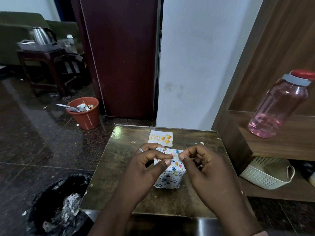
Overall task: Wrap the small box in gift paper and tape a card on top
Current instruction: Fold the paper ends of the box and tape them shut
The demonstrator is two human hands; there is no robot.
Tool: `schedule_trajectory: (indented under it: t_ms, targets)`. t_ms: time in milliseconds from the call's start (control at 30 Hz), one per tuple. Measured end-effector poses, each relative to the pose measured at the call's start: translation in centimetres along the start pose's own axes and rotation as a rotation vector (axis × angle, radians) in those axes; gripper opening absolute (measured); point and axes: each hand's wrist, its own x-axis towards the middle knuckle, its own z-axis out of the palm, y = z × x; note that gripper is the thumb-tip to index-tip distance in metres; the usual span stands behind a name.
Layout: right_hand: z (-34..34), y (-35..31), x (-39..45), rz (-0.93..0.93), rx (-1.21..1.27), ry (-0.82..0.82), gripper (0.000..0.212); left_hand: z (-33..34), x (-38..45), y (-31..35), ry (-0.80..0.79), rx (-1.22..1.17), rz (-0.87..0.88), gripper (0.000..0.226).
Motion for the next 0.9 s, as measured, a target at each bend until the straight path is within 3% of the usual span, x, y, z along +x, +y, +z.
schedule_trajectory:
  t_ms: [200,400,633,767,900]
  targets:
    - [3.0,-0.8,-0.2,-0.009,-0.166,0.249,0.010,0.1,0.0,-0.6,-0.006,-0.018,0.009,0.009]
    - [4.3,-1.3,-0.6,-0.106,-0.318,0.365,0.014,0.5,0.0,-0.8,0.010,-0.068,0.004,0.006]
    - [4.9,-1.6,-0.6,-0.148,-0.475,0.302,0.027,0.6,0.1,-1.1,-0.024,-0.117,0.052,0.005]
    - [4.8,-1.9,-0.7,-0.134,-0.516,0.231,0.021,0.7,0.2,-1.2,-0.012,-0.108,0.060,0.014]
    - [4.6,-2.2,-0.7,-0.119,-0.527,0.127,0.014,0.7,0.0,-1.1,-0.031,-0.141,0.054,0.004]
